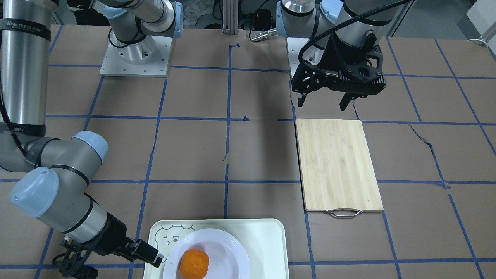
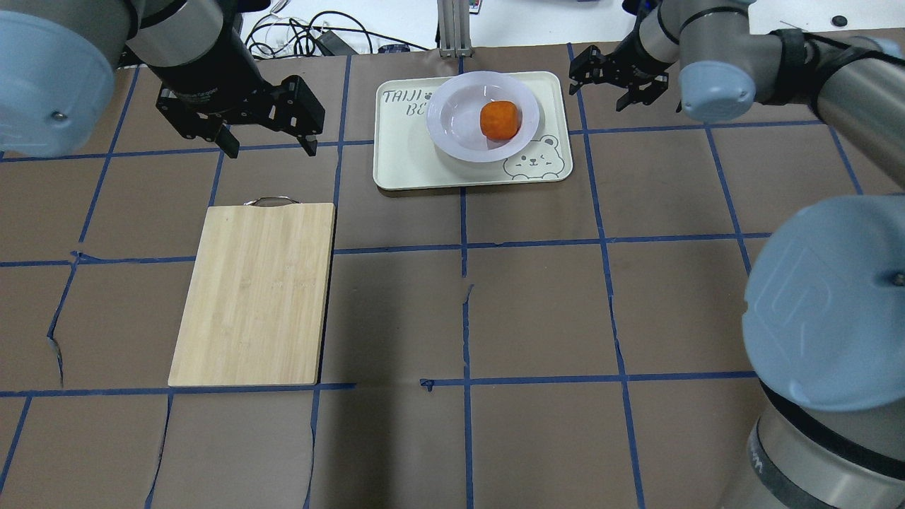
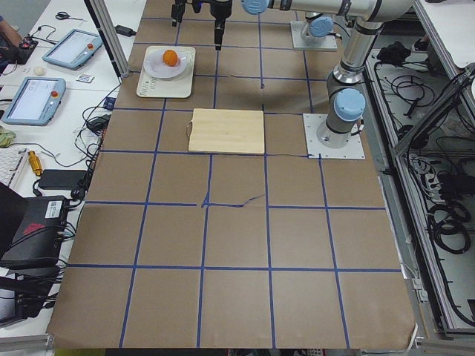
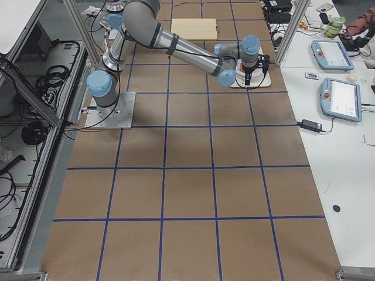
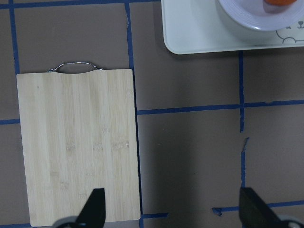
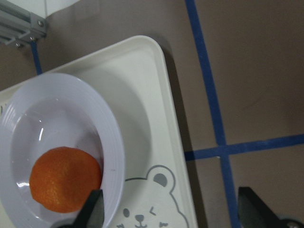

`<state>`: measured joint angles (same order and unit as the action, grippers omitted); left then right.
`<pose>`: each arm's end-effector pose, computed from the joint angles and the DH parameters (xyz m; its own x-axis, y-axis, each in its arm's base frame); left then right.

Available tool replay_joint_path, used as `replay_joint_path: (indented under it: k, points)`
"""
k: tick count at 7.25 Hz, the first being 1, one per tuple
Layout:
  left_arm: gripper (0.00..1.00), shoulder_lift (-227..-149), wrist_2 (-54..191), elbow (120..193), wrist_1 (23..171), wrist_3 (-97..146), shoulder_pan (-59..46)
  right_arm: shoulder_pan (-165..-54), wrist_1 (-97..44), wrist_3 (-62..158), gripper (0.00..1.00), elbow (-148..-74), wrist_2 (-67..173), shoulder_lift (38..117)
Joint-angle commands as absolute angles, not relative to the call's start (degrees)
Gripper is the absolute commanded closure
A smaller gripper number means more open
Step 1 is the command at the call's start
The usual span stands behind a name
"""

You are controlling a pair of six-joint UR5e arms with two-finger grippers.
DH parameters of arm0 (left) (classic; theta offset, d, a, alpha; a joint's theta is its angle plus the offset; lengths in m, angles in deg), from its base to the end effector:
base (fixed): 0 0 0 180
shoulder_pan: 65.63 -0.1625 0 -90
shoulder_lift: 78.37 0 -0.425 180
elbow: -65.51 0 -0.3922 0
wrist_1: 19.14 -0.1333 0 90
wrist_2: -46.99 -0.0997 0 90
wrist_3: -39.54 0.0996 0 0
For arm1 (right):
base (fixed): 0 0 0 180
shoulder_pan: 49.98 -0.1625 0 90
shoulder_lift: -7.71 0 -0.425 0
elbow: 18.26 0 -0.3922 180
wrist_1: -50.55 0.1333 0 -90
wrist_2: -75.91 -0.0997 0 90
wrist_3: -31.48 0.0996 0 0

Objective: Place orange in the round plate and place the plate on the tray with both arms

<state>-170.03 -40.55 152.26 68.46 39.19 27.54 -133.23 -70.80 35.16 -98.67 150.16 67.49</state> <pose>-0.1656 -0.5024 0.5059 -0.9977 0.0521 0.0432 0.0491 0.9964 -0.0693 0.0773 -0.7108 0.3159 -0.9523 0.1255 -0.2781 0.1770 0.9697 -0.1685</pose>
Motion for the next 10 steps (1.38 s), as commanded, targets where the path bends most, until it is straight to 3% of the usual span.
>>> replay_joint_path:
  k: [1,4,10]
  points:
    - [0.0,-170.0,-40.5,152.3,68.5,39.2,27.5,-134.2,-54.6,32.5,0.0,-97.4,160.2,79.2]
    - [0.0,-170.0,-40.5,152.3,68.5,39.2,27.5,-138.0,-44.0,31.9,0.0,-98.3,165.4,88.5]
    - [0.0,-170.0,-40.5,152.3,68.5,39.2,27.5,-140.0,-39.0,32.6,0.0,-101.7,165.7,93.8]
